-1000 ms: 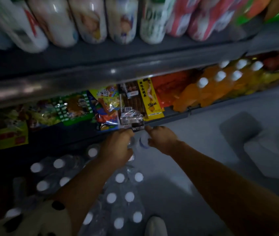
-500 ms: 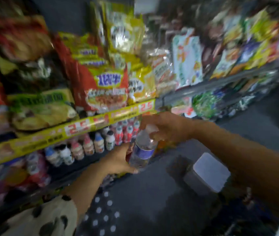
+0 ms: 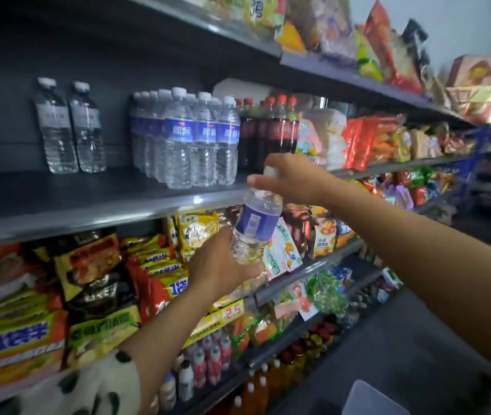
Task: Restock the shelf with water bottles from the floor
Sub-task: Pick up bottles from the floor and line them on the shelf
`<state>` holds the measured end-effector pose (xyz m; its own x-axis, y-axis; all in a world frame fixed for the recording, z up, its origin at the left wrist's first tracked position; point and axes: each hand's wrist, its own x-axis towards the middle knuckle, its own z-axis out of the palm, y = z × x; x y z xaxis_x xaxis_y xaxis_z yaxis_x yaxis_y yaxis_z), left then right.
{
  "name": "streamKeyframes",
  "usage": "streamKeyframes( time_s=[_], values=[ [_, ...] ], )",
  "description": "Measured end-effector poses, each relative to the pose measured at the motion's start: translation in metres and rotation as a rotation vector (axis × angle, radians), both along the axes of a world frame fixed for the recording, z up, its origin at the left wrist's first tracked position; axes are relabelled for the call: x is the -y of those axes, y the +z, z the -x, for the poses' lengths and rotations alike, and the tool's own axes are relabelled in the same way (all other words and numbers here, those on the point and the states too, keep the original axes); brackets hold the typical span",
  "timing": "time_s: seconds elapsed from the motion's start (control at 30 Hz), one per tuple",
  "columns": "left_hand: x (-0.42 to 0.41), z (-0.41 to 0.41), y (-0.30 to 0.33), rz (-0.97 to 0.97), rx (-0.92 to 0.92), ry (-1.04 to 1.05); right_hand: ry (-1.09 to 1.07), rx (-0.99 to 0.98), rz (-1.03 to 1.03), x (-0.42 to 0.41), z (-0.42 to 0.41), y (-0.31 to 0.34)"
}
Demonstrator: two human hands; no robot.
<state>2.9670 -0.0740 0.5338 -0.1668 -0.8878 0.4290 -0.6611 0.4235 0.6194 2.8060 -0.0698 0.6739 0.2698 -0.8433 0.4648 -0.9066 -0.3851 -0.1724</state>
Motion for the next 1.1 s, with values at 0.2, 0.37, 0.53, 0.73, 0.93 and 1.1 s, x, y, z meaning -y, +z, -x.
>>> streamKeyframes(
  time_s=[0.2,0.37,0.53,0.73,0.93,1.1],
  values=[
    [0.001,-0.005,0.04,-0.308,-0.08,-0.544,0.21,-0.017,-0.032,-0.003,0.009,0.046],
    [0.034,0.019,0.05,-0.271,-0.168,-0.526,0.3,0.115,-0.032,0.018,0.029,0.066],
    [0.079,0.059,0.073,-0.004,-0.03,-0.081,0.047,-0.082,0.149,0.072,0.055,0.086],
    [0.147,0.077,0.105,-0.103,-0.188,-0.294,0.236,-0.027,0.262,0.141,0.076,0.122],
    [0.193,0.101,0.125,0.054,-0.076,0.05,0.252,-0.038,0.269,0.202,0.092,0.143],
    [0.209,0.129,0.125,0.215,0.084,0.405,0.23,-0.078,0.347,0.245,0.096,0.143]
  ],
)
